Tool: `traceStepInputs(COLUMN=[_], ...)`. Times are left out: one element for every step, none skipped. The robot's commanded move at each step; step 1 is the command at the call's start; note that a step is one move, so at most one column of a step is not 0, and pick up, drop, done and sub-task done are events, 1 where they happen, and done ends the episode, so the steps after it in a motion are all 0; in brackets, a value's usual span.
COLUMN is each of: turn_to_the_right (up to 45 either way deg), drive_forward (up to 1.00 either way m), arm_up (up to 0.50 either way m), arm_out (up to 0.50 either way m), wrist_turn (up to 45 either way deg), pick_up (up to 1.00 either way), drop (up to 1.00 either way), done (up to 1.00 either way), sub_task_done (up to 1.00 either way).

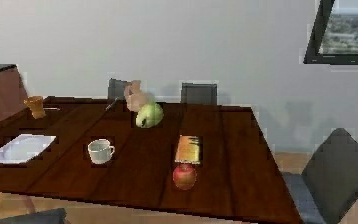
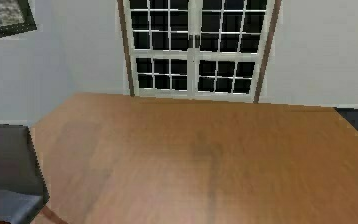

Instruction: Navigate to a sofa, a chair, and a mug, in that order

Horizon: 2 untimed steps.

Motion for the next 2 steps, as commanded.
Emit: traceStepInputs(turn_to_the_right=[-24.0, 0.0], drive_forward=[0.0, 0.0], arm_up=[0.0, 0.0], arm_out=[0.0, 0.0], wrist_turn=[0.0, 0.0], pick_up=[0.0, 0.0], drop=[0.0, 0.0], done=[0.0, 1.0], sub_task_done=[0.0, 0.0])
